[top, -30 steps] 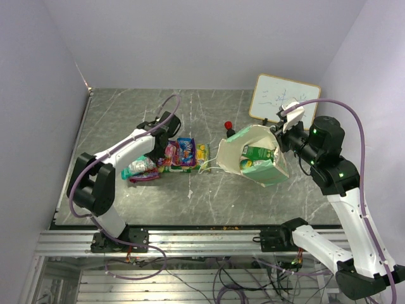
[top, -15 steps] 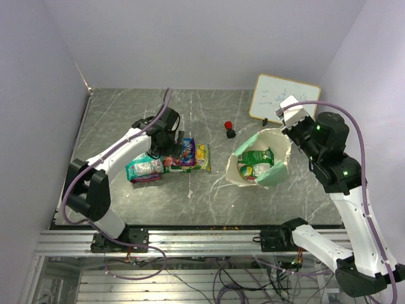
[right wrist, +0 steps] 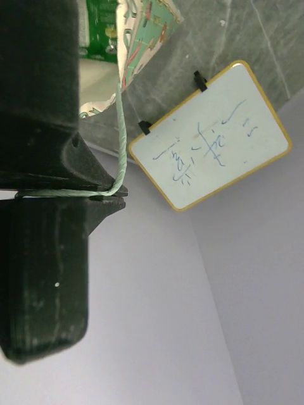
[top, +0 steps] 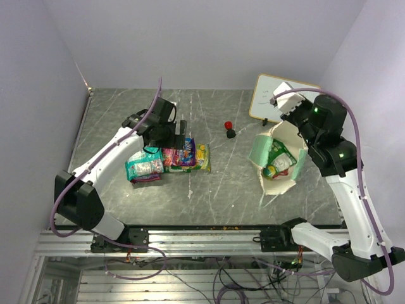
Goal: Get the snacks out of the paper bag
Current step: Pick up the snack from the paper bag.
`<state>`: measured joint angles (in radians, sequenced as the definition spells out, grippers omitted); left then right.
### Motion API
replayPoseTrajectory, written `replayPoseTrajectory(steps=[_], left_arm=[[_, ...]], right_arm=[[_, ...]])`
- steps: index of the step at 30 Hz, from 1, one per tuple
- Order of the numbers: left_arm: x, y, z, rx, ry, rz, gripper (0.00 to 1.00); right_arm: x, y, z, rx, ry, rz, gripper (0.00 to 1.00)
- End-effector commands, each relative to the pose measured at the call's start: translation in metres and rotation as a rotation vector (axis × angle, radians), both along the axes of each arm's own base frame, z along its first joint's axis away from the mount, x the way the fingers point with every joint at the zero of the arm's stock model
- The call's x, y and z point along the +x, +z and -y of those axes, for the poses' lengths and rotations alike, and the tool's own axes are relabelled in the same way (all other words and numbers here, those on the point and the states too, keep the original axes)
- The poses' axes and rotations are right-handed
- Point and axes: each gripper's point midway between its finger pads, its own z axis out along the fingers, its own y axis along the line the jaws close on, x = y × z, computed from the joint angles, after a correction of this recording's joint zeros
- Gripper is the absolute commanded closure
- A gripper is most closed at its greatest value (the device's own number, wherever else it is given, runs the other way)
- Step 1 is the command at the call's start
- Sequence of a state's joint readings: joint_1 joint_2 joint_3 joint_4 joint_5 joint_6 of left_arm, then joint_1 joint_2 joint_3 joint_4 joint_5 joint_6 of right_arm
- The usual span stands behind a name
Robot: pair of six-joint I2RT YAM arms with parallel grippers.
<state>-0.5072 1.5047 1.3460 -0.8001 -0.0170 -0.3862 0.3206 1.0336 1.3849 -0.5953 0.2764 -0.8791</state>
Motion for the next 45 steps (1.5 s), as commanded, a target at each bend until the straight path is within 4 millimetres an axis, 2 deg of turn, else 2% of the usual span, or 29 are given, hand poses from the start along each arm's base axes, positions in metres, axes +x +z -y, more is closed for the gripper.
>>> replayPoseTrajectory(steps=[1, 3, 7, 10, 13, 15, 18, 21, 25, 27, 28, 29, 32, 36, 37, 39, 41, 45], left_arm=[[-0.011, 0.013, 0.013, -0.102, -0.03, -0.012, 0.03], [-0.013, 0.016, 0.018, -0.134, -0.044, -0.018, 0.04], [-0.017, 0.022, 0.028, -0.198, -0.068, -0.013, 0.04], [-0.021, 0.025, 0.035, -0.237, -0.09, -0.024, 0.05], [-0.025, 0.033, 0.046, -0.308, -0.122, -0.018, 0.06], [-0.026, 0.041, 0.055, -0.37, -0.149, -0.001, 0.06], [-0.028, 0.057, 0.069, -0.467, -0.189, 0.039, 0.08], [-0.037, 0.077, 0.088, -0.54, -0.247, 0.105, 0.1], [-0.067, 0.099, 0.125, -0.568, -0.358, 0.237, 0.17], [-0.083, 0.113, 0.147, -0.582, -0.407, 0.357, 0.19], [-0.103, 0.119, 0.163, -0.6, -0.461, 0.405, 0.2], [-0.113, 0.123, 0.172, -0.612, -0.484, 0.455, 0.21], [-0.136, 0.123, 0.197, -0.63, -0.544, 0.552, 0.26], [-0.162, 0.119, 0.241, -0.568, -0.658, 0.634, 0.4], [-0.168, 0.11, 0.256, -0.541, -0.69, 0.642, 0.44], [-0.179, 0.105, 0.278, -0.512, -0.741, 0.683, 0.51], [-0.186, 0.098, 0.298, -0.49, -0.78, 0.724, 0.6], [-0.185, 0.081, 0.327, -0.451, -0.805, 0.779, 0.72]], right_arm=[[-0.007, 0.027, -0.011, -0.005, 0.097, 0.042, 1.0], [-0.021, 0.007, -0.035, 0.001, 0.256, -0.048, 1.0], [-0.066, -0.041, -0.083, 0.128, 0.545, -0.213, 1.0], [-0.094, -0.065, -0.106, 0.33, 0.62, -0.323, 1.0], [-0.115, -0.077, -0.126, 0.523, 0.675, -0.391, 1.0], [-0.12, -0.089, -0.131, 0.606, 0.667, -0.431, 1.0], [-0.116, -0.104, -0.134, 0.68, 0.621, -0.47, 1.0], [-0.113, -0.111, -0.135, 0.709, 0.593, -0.511, 1.0], [-0.108, -0.114, -0.128, 0.708, 0.514, -0.539, 1.0], [-0.106, -0.111, -0.124, 0.704, 0.484, -0.539, 1.0], [-0.106, -0.109, -0.123, 0.706, 0.475, -0.533, 1.0], [-0.105, -0.106, -0.122, 0.71, 0.469, -0.522, 1.0], [-0.104, -0.094, -0.119, 0.728, 0.456, -0.484, 1.0], [-0.102, -0.079, -0.116, 0.74, 0.442, -0.443, 1.0], [-0.102, -0.078, -0.116, 0.739, 0.442, -0.443, 1.0], [-0.103, -0.076, -0.115, 0.74, 0.437, -0.443, 1.0], [-0.102, -0.074, -0.115, 0.742, 0.435, -0.437, 1.0], [-0.097, -0.061, -0.112, 0.747, 0.423, -0.391, 1.0]])
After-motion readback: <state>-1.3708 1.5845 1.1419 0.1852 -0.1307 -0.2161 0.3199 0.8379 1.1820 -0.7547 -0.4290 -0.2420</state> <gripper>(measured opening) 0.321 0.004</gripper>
